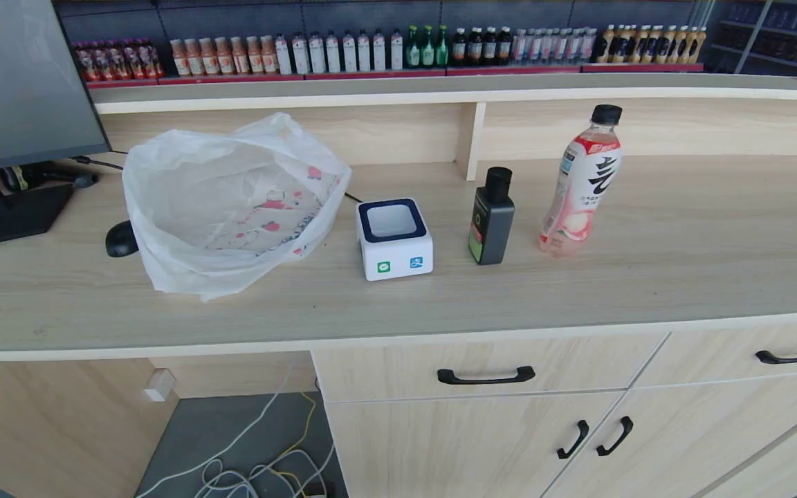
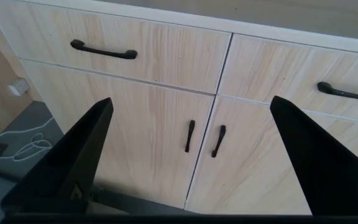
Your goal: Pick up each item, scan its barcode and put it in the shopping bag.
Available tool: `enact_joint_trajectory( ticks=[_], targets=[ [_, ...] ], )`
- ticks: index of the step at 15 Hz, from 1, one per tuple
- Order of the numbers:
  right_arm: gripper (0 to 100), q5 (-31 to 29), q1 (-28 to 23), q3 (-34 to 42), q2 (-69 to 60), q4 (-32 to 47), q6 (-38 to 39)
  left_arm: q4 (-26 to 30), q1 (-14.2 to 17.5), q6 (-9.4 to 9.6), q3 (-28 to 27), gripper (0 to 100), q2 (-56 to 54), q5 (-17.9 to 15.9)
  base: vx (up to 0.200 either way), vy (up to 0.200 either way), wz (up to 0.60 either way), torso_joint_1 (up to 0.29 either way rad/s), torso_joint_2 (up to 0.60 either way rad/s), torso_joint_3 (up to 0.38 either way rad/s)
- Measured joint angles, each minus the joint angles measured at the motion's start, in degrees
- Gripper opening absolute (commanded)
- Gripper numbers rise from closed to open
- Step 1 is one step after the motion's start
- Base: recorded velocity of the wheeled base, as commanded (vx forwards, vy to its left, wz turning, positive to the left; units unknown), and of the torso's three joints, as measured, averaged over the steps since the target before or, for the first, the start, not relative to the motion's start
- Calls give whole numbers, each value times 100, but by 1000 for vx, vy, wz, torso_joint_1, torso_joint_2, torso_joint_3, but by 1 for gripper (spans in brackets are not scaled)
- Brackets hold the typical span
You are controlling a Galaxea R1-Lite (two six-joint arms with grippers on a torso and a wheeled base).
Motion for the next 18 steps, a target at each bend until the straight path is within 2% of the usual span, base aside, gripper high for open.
enact_joint_trajectory(
  ticks=[5,9,12,18],
  targets=[
    [100,193,141,-127,692,-15,-400,0,-2,2,0,100,-2,0,0,0,0,0,0,0],
    [100,200,803,-341,1458,-178,-592,0,0,0,0,100,0,0,0,0,0,0,0,0],
    [100,200,1090,-350,2089,-803,-603,0,0,2,0,100,0,0,0,0,0,0,0,0],
    [100,197,1999,-328,3512,-1999,-778,0,0,0,0,100,-2,0,0,0,0,0,0,0]
  ],
)
